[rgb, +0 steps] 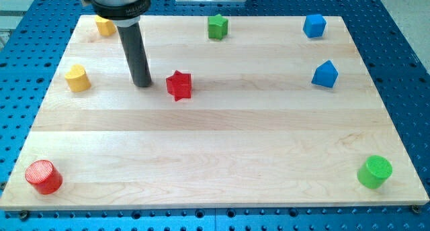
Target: Slide the red star to the bottom center of the board
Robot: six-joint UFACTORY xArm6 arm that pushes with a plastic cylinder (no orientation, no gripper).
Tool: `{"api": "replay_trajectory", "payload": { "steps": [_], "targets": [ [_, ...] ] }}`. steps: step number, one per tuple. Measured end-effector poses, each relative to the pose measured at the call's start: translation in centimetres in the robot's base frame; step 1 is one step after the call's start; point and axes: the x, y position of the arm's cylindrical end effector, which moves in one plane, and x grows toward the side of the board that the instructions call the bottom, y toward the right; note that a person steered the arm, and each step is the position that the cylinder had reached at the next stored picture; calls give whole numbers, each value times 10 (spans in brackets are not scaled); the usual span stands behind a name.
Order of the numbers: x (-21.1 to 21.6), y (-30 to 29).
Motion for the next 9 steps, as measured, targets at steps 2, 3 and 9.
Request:
{"api": "replay_trajectory", "payload": {
  "steps": [2,3,9],
  "targets": [
    [0,19],
    [1,34],
    [82,112]
  ]
}}
